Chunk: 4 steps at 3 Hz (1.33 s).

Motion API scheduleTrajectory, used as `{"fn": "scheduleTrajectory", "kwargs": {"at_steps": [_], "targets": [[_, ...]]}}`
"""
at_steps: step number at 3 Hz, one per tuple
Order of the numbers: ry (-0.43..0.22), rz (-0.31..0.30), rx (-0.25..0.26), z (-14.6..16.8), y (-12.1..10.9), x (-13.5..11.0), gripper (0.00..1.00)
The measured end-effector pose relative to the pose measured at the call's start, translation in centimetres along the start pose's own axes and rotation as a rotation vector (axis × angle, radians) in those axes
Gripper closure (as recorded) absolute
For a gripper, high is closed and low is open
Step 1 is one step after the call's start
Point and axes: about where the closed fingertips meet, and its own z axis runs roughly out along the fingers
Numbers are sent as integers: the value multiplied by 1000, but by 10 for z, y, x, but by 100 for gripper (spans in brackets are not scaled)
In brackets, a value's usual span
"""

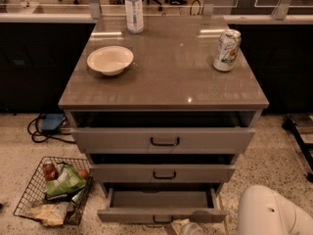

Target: Close bottom drawer

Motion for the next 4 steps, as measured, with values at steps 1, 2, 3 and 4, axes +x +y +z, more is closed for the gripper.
{"fn": "scheduleTrajectory", "kwargs": {"at_steps": [1, 2, 3, 4], "targets": [[0, 0, 0, 0, 0, 0, 100], [0, 0, 0, 0, 0, 0, 100], [0, 0, 0, 0, 0, 0, 100], [0, 0, 0, 0, 0, 0, 100]]}}
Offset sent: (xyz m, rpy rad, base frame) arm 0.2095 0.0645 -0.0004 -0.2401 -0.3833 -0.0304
